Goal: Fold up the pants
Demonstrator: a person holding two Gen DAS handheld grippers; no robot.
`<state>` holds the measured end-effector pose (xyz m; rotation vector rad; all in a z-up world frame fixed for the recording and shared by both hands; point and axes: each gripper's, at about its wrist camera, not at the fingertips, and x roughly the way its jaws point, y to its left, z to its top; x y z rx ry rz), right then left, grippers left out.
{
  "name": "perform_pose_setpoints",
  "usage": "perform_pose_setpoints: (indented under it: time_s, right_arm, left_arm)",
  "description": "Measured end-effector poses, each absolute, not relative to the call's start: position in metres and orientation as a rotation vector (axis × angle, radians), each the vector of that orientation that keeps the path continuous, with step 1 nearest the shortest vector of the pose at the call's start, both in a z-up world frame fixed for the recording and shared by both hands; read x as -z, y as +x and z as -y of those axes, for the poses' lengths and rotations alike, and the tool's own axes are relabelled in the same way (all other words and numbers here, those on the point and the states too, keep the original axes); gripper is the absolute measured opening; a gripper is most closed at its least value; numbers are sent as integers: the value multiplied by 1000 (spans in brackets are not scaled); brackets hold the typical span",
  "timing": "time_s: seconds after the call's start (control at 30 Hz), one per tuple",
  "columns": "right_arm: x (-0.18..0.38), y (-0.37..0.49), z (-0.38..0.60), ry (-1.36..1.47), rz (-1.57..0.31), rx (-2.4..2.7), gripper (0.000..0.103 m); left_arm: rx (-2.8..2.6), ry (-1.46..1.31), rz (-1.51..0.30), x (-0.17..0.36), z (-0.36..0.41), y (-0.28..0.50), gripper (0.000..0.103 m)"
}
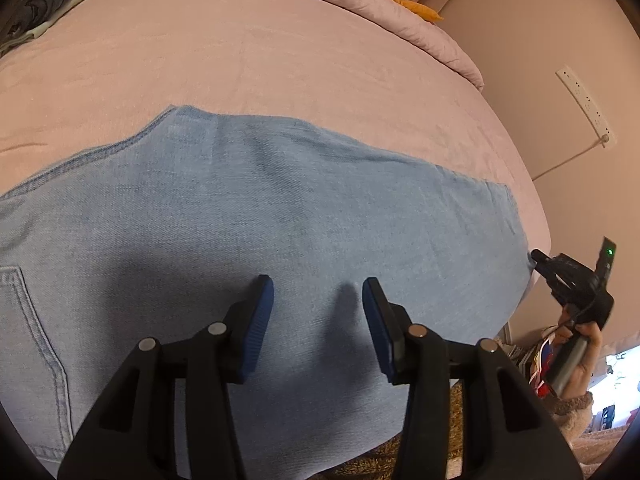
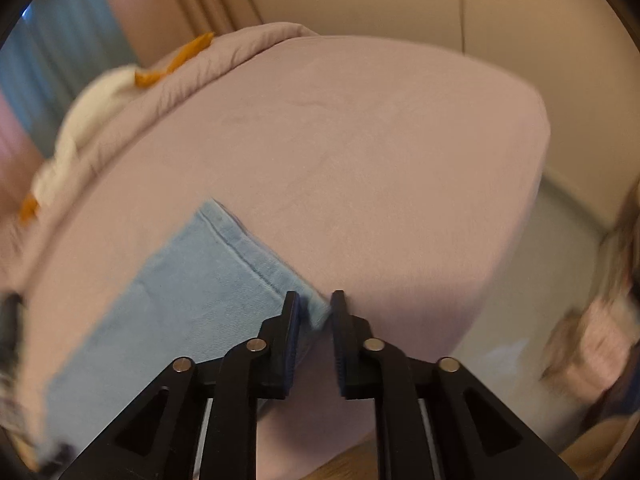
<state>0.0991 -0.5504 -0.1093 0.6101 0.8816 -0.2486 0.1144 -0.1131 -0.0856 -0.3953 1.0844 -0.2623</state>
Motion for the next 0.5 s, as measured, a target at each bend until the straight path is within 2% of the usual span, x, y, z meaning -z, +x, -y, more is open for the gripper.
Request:
perform_pose_setpoints:
  time_s: [0.03, 0.07, 0.1, 0.3, 0.33, 0.37, 0.4, 0.43, 0.5]
  right_arm:
    - [109, 94, 554, 656, -872, 230, 33]
    - [110, 90, 555, 680, -866, 218, 51]
    - [112, 85, 554, 693, -859, 211, 56]
    - [140, 94, 542, 737, -841, 142, 55]
    - [138, 95, 540, 735, -825, 139, 54]
    - [137, 100, 539, 740, -817, 127, 40]
    - [136, 103, 538, 752, -809, 109, 18]
    - [136, 106, 538, 769, -812, 93, 11]
    - [130, 116, 531, 744, -842, 122, 10]
  left_arm:
    - [265, -410, -1083, 86, 113, 115, 50]
    - [268, -421, -1082, 86, 113, 115, 52]
    - [270, -431, -1082, 86, 113, 116, 54]
    - [264, -427, -1088, 82, 117, 114, 56]
    - [262, -429, -1091, 81, 117, 113, 57]
    - [261, -433, -1094, 80, 117, 112, 58]
    - [259, -441, -1097, 79, 116, 111, 58]
    - [258, -448, -1098, 78, 115, 109, 58]
    - [259, -457, -1099, 75, 114, 105, 59]
